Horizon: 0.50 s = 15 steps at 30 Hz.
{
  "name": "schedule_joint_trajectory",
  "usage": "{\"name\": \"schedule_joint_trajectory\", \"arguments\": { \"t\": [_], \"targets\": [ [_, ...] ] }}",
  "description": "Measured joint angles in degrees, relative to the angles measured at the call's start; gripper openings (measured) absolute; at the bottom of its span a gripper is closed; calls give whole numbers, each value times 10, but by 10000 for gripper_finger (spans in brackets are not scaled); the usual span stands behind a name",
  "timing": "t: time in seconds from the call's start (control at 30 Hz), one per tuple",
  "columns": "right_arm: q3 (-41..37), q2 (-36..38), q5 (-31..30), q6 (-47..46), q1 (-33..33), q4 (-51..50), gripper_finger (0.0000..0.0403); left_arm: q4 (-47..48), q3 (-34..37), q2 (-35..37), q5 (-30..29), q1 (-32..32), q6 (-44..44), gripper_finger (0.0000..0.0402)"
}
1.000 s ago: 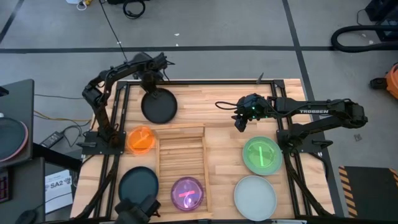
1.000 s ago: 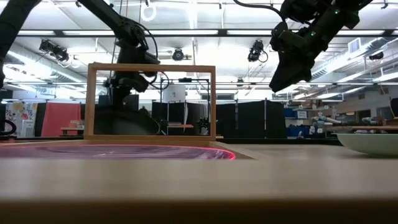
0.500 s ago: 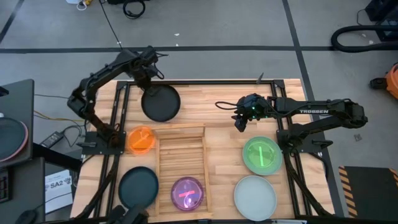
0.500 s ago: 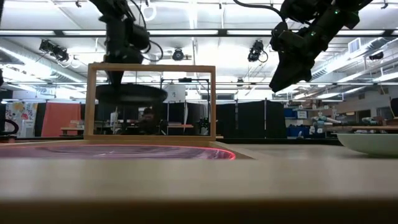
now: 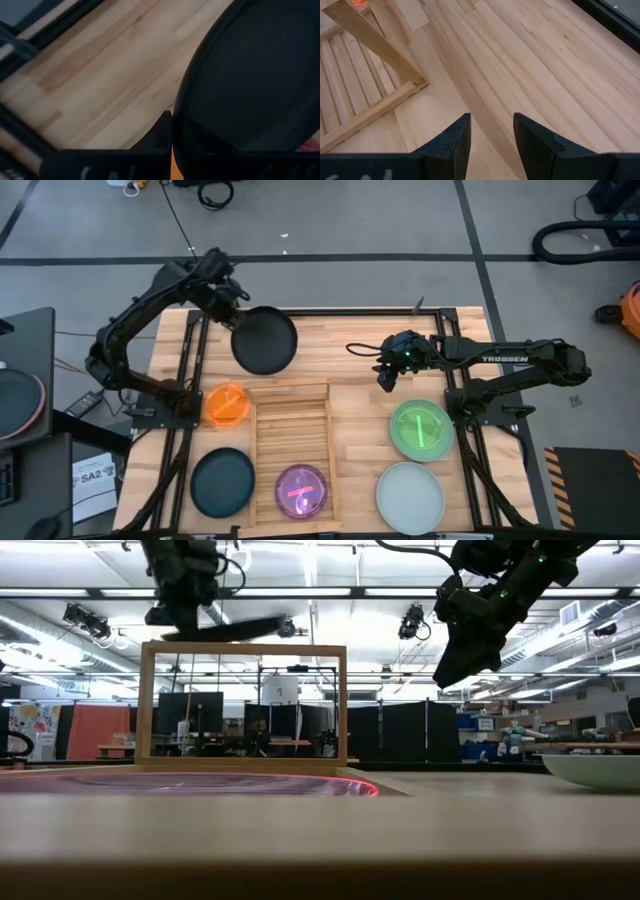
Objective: Place and stack plates onto a shelf
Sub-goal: Put the top big black plate on the shelf
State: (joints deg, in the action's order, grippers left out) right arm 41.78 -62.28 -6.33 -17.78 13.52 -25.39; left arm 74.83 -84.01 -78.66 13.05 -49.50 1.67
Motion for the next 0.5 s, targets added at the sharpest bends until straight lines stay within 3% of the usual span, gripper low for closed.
{"name": "schedule_joint_trajectory", "arguments": {
  "t": [0.23, 0.5],
  "targets": [
    [0, 0, 0, 0, 0, 0, 154, 0, 0, 33, 54, 48, 55, 16],
    [0, 0, 0, 0, 0, 0, 154, 4, 0, 38, 67, 173, 132, 16]
  ]
}}
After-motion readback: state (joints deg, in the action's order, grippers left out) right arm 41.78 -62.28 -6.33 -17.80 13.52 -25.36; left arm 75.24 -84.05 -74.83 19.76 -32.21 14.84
